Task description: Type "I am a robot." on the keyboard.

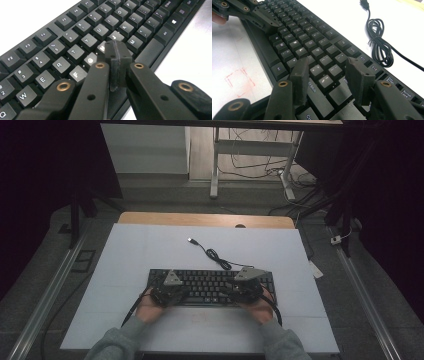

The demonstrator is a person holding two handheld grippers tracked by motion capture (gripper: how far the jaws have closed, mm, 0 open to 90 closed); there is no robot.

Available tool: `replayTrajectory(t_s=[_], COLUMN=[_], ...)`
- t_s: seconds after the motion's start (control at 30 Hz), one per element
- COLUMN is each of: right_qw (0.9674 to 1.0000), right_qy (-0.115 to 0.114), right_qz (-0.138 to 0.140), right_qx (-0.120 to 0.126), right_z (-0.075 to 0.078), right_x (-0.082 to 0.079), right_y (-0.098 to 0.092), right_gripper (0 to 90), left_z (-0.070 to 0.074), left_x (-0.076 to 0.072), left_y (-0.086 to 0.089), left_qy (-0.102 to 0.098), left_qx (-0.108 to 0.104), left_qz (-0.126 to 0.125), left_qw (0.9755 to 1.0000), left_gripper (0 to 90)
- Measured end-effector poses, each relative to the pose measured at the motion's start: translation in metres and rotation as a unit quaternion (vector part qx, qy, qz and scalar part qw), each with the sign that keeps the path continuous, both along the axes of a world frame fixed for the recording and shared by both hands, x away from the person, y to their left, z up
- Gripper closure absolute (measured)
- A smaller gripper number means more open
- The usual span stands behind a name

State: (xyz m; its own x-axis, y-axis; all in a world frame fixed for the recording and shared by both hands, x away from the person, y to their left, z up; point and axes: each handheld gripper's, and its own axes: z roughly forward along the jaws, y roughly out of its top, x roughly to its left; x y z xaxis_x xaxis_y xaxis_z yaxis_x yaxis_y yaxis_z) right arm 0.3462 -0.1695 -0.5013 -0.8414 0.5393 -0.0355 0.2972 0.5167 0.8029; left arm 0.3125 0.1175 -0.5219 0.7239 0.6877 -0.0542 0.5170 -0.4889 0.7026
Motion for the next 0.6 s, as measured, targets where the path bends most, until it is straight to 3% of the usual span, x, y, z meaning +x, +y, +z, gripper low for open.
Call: replayTrajectory(t_s=[0.27, 0.4, 0.53, 0.6], right_qw=[1.0000, 1.0000, 1.0000, 1.0000], right_qy=[-0.001, -0.001, -0.002, -0.002], right_qz=[0.000, -0.001, -0.001, -0.001], right_qx=[-0.001, 0.001, 0.003, 0.002], right_z=[0.000, 0.000, 0.001, 0.000], right_x=[0.000, 0.000, 0.000, 0.000], right_y=[0.000, 0.000, -0.001, -0.001], right_gripper=[53.8, 53.8, 53.7, 53.6], left_z=[-0.001, 0.008, 0.016, 0.019], left_x=[-0.001, -0.004, -0.006, -0.007], left_y=[-0.001, 0.008, 0.026, 0.036], left_qy=[-0.003, -0.025, -0.032, -0.035], left_qx=[0.006, -0.021, -0.040, -0.053], left_qz=[0.000, 0.008, 0.036, 0.054], left_qw=[1.0000, 0.9994, 0.9980, 0.9965], left_gripper=[89.1, 89.0, 87.8, 82.3])
